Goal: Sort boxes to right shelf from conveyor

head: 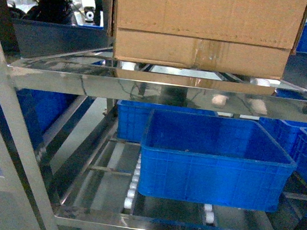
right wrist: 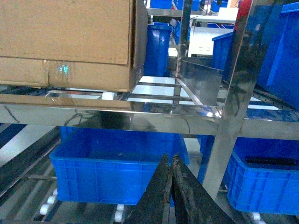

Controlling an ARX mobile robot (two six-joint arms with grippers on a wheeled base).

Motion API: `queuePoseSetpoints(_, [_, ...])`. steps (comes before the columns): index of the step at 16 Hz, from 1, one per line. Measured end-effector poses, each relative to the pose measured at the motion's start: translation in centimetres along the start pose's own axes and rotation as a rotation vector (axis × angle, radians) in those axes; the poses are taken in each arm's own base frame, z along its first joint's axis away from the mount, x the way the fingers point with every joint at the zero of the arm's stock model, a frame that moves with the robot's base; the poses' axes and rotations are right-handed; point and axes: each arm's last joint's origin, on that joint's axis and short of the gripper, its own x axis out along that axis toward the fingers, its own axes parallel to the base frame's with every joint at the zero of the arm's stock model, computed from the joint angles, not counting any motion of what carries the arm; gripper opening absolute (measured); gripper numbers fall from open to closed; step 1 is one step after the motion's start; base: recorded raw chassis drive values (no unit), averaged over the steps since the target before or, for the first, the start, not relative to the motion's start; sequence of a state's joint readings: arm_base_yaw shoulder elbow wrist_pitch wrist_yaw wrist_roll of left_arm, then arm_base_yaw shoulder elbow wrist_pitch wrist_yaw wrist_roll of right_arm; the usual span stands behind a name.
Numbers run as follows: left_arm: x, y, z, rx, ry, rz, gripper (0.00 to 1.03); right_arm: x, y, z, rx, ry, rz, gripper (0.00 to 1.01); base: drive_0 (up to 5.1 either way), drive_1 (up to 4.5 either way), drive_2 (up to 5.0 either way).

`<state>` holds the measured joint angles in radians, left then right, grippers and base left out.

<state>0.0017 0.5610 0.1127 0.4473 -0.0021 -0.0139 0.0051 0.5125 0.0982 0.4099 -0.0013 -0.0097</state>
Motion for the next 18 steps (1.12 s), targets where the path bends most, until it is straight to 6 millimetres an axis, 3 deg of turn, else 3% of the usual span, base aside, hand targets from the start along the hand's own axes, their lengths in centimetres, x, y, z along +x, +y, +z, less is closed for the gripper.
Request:
queuePoseSetpoints(8, [-2.1,0.0,-2.1,0.000,-0.012,-0.007,0.02,-1.8,0.0,-1.8,0.002,-0.017,-0.001,0.02,0.0,0.00,0.0])
queuePoseSetpoints(18, [-4.3,0.0,-2.5,0.002,0.005,-0.006,0.02,-3.8,0.0,-2.1,0.002,-0.010,0.000,0.02,0.0,0.00,0.0])
